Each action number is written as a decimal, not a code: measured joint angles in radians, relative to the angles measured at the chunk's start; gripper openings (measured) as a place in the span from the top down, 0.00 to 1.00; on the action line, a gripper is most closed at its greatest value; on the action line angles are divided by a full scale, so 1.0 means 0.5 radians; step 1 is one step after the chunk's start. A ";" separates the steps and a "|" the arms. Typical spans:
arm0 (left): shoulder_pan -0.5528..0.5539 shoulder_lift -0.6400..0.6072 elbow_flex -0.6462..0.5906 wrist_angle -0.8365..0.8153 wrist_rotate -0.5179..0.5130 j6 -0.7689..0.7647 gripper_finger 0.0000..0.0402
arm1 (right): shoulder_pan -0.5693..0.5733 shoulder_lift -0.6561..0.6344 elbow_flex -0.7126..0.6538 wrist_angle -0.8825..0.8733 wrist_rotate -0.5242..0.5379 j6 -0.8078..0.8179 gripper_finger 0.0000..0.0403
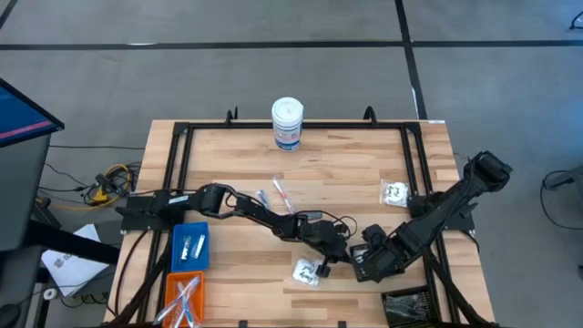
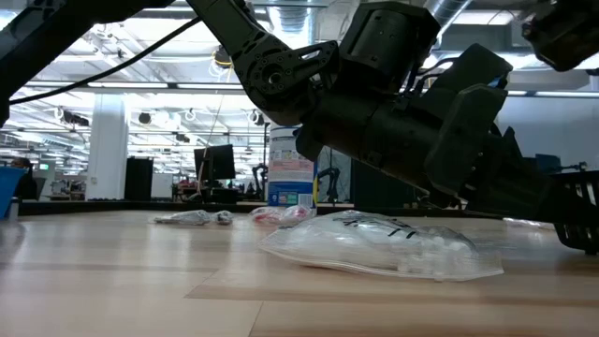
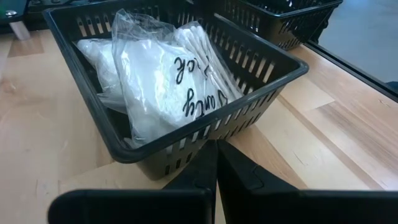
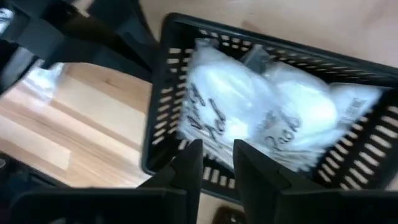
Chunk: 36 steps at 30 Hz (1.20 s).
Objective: Pick & Place Travel size toiletries
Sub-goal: Put the white cotton swab pack into the top black bin
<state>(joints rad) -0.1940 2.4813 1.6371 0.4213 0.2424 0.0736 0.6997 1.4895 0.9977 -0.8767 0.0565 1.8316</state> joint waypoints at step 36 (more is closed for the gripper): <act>0.000 0.000 0.000 0.002 0.018 0.012 1.00 | -0.087 0.169 0.077 0.084 0.214 -0.088 1.00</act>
<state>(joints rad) -0.1940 2.4813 1.6371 0.4225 0.2516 0.0797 0.6561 1.5738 1.0363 -0.8347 0.1637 1.7878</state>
